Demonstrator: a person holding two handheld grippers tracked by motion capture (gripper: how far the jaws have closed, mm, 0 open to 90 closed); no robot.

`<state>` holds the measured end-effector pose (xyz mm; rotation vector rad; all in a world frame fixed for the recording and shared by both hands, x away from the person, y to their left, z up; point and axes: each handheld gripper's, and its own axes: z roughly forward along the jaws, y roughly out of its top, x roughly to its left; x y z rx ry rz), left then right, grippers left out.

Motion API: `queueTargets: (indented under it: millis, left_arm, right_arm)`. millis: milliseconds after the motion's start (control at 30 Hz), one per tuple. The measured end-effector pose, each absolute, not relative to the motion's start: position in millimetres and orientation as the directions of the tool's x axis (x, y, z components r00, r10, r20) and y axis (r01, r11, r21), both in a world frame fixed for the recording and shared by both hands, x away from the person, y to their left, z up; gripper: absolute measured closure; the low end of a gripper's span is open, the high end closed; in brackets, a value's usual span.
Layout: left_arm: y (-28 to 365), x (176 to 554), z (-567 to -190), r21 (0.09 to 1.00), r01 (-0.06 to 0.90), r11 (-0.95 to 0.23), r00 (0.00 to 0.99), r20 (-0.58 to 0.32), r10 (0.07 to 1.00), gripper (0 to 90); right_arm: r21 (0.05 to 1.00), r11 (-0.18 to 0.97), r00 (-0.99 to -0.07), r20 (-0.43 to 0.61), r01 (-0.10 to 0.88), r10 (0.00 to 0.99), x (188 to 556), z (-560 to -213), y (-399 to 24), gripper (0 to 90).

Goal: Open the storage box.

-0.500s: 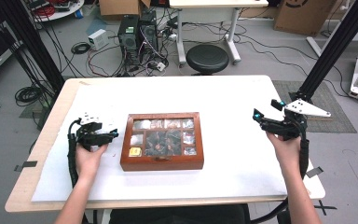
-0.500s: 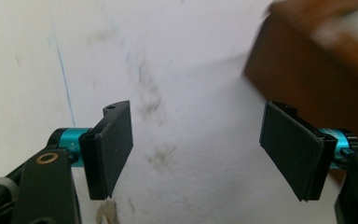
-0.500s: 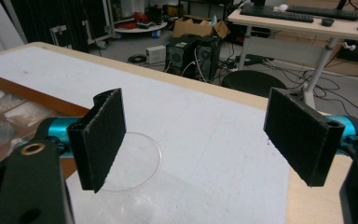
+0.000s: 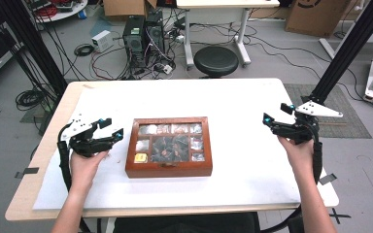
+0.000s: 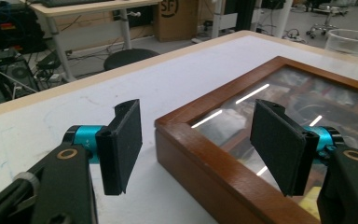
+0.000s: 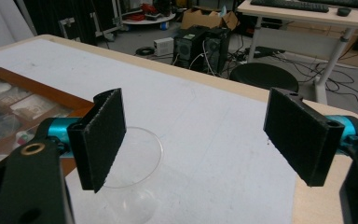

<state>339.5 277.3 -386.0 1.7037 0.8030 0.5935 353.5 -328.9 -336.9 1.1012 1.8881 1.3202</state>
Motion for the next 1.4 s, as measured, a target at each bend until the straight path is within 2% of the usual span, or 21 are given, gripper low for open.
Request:
queueTargets:
  millis: [233,300,333,400,1400]
  left_arm:
    - [271.0,328.1,-373.8,0.972,0.165,-0.169,0.67,0.015,0.743,34.0]
    - [269.9,326.9,-369.8,0.971,0.18,-0.158,0.683,-0.008,0.73,34.0]
    - [269.1,326.9,-367.2,0.963,0.231,-0.136,0.681,-0.06,0.73,34.0]
    - [269.6,328.3,-366.5,0.96,0.251,-0.127,0.697,-0.088,0.712,34.0]
    - [258.1,319.3,-369.4,0.937,0.255,-0.237,0.782,-0.056,0.62,31.7]
  right_arm:
    - [0.944,0.17,-0.5,-0.007,0.283,0.866,350.1,-333.9,-328.8,21.4]
    - [0.945,0.17,-0.5,-0.008,0.28,0.866,349.5,-332.6,-329.3,21.3]
    - [0.945,0.172,-0.501,-0.01,0.279,0.865,349.5,-332.2,-329.7,21.4]
    - [0.945,0.17,-0.503,-0.007,0.279,0.864,349.7,-331.7,-330.6,21.4]
    - [0.947,0.148,-0.483,0.007,0.284,0.876,348.6,-331.6,-335.2,21.4]
